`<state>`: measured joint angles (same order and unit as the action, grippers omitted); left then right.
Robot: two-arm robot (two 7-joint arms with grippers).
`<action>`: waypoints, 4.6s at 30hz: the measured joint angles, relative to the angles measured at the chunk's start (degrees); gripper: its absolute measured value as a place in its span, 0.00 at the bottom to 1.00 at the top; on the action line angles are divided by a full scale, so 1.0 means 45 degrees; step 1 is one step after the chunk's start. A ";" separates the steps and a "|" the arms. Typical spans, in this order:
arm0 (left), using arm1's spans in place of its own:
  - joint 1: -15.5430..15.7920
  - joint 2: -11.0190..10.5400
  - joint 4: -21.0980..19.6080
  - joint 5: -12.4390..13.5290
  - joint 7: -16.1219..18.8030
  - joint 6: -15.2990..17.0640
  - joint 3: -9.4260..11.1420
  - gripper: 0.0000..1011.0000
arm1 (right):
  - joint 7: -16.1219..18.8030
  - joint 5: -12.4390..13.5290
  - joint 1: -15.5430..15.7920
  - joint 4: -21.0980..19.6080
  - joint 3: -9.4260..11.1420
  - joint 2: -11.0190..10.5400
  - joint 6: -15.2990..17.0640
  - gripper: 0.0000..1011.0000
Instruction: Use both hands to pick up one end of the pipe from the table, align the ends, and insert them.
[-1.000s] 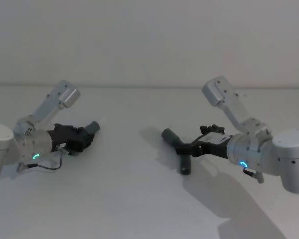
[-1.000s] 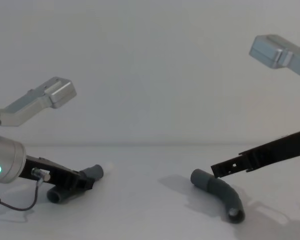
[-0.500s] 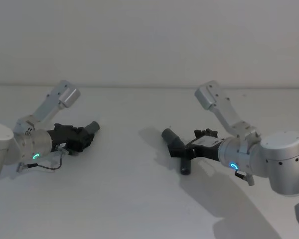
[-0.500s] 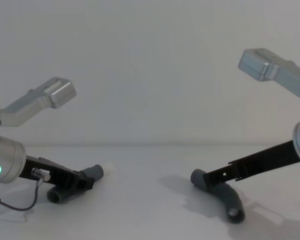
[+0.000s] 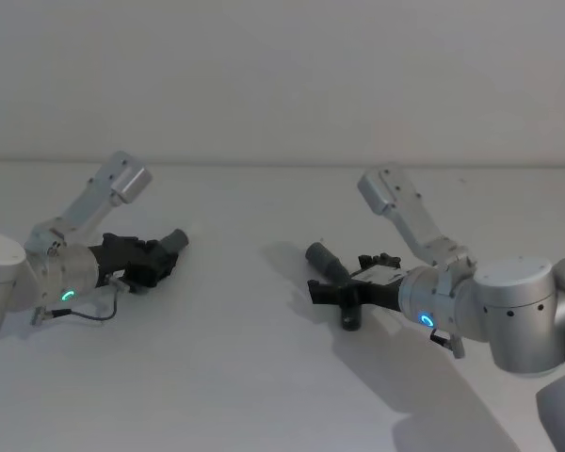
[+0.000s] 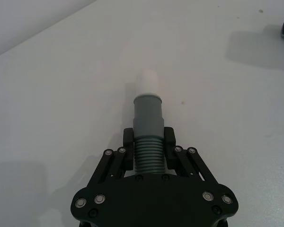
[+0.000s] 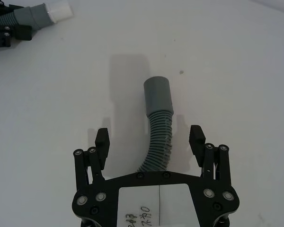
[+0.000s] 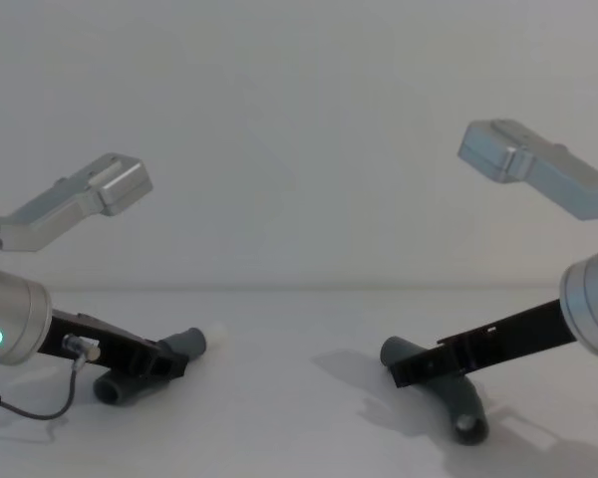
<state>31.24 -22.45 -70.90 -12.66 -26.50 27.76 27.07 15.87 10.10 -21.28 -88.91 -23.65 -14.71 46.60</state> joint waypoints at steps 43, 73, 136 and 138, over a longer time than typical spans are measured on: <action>-0.0001 0.0000 -0.0001 0.0001 -0.0001 0.0000 0.0001 0.36 | -0.0612 -0.0174 0.0256 0.0470 0.0432 0.1022 0.0552 0.68; -0.0001 0.0002 0.0000 0.0002 -0.0001 0.0000 0.0001 0.36 | -0.0631 -0.0177 0.0273 0.0490 0.0455 0.1076 0.0574 0.26; 0.2796 -0.1747 0.0735 -0.0559 -0.6823 -0.6262 0.1243 0.36 | 0.5092 -0.0062 0.1052 -0.2065 -0.0042 -0.3919 -0.6193 0.26; 0.2892 -0.1770 0.0908 -0.0636 -0.7149 -0.6580 0.1310 0.36 | 0.5406 0.0017 0.1052 -0.2104 -0.0087 -0.4126 -0.6380 0.26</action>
<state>44.25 -30.41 -66.82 -15.52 -58.67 -1.85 32.97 40.20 10.17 -16.55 -98.38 -24.04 -33.28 17.89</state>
